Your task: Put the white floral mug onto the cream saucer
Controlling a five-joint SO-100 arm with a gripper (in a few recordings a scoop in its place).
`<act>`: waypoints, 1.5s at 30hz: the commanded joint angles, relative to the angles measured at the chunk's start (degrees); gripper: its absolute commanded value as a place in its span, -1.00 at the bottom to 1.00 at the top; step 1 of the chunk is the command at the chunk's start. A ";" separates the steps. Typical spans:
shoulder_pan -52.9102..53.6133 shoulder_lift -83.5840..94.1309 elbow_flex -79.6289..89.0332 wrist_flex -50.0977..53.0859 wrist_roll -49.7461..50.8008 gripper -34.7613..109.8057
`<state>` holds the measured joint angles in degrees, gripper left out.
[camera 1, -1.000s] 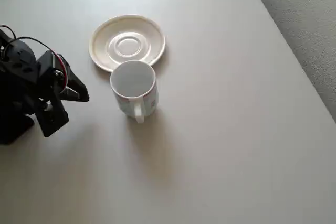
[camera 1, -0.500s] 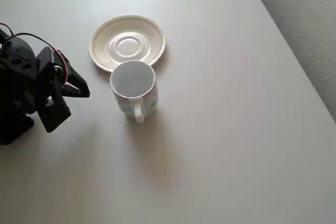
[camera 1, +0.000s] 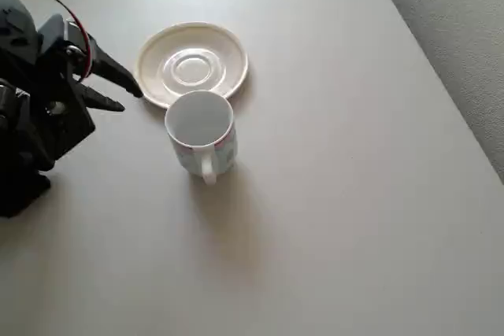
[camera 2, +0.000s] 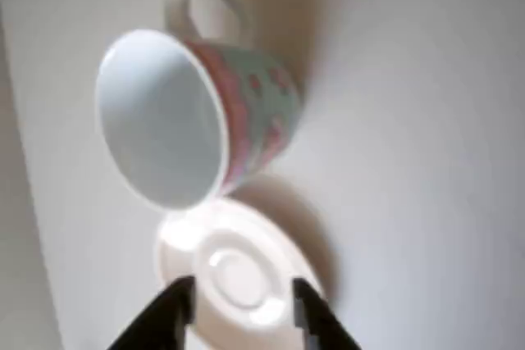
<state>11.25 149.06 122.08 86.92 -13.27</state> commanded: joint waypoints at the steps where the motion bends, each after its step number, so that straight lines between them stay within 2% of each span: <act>1: -0.44 -9.05 -11.51 2.81 0.53 -0.26; 12: 1.67 -28.04 -11.07 -6.68 -1.23 -0.26; 29: 8.17 -47.81 -10.90 -19.25 -6.77 -0.26; 41: 7.73 -55.28 -10.90 -23.20 -6.94 -0.29; 45: 7.73 -56.34 -10.90 -23.82 -6.94 -0.35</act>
<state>18.72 93.78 112.76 64.16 -19.95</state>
